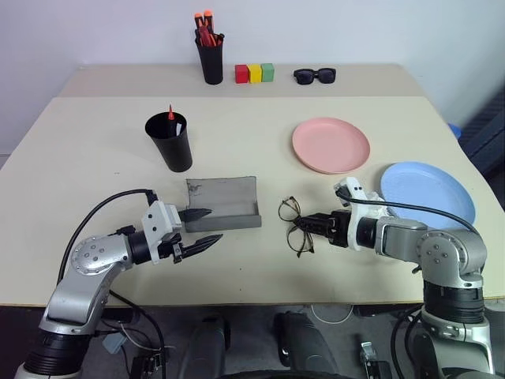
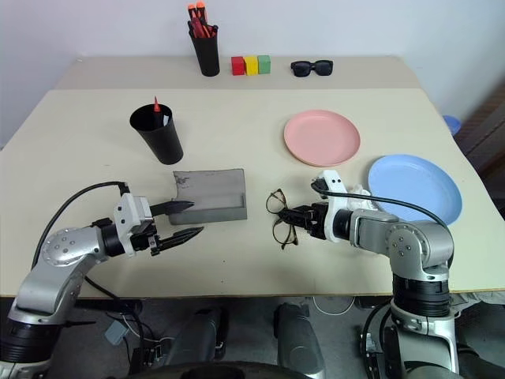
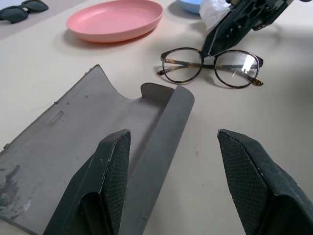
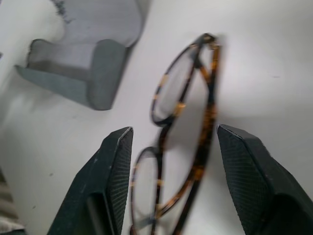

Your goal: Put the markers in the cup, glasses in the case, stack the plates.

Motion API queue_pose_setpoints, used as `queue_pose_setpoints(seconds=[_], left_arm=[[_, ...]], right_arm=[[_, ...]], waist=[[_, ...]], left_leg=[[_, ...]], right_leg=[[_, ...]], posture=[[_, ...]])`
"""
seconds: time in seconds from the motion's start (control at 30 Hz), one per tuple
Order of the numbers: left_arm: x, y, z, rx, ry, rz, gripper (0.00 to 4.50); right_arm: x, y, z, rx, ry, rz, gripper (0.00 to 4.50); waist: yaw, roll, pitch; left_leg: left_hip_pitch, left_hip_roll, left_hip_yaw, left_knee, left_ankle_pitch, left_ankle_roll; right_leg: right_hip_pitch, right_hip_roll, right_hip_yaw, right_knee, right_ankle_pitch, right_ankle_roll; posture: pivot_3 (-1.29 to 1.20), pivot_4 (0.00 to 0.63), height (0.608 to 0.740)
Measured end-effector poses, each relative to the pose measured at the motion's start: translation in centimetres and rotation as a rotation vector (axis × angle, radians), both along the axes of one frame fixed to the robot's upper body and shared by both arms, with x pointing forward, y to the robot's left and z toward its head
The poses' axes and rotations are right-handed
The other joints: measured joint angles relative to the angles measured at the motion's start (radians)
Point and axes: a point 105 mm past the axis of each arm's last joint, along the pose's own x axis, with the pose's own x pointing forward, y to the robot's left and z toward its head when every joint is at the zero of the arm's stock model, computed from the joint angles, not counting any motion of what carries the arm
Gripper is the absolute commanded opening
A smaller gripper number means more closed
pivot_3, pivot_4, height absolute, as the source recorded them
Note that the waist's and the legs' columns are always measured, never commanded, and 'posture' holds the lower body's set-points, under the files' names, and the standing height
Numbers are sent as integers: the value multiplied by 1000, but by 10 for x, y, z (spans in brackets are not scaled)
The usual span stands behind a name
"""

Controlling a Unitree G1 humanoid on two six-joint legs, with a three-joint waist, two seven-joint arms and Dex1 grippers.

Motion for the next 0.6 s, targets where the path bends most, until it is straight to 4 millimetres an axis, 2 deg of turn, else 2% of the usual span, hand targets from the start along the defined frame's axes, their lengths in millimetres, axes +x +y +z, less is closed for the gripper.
queue_pose_setpoints(seconds=[0.3, 0.4, 0.5, 0.6], left_arm=[[-1, -3, 3, -3, -16, 3, 2902], [-2, -5, 5, -2, -22, 0, 2902], [-2, -4, 4, -2, -18, 6, 2902], [-3, -4, 2, -1, -2, 15, 2902]], right_arm=[[2, -1, -2, 5, 17, -7, 2451], [2, -1, -2, 7, 19, -5, 1596], [2, 0, 0, 14, 16, -1, 71], [4, 1, 7, 29, -1, 4, 24]], waist=[[0, 0, 0], [0, 0, 0], [-1, 0, 0], [-1, 0, 0]], left_leg=[[0, 0, 0, 0, 0, 0], [0, 0, 0, 0, 0, 0], [0, 0, 0, 0, 0, 0], [0, 0, 0, 0, 0, 0]], right_leg=[[0, 0, 0, 0, 0, 0], [0, 0, 0, 0, 0, 0], [0, 0, 0, 0, 0, 0], [0, 0, 0, -1, 0, 0]], posture=[[0, 150, 740], [0, 150, 740], [0, 150, 740], [0, 150, 740]])
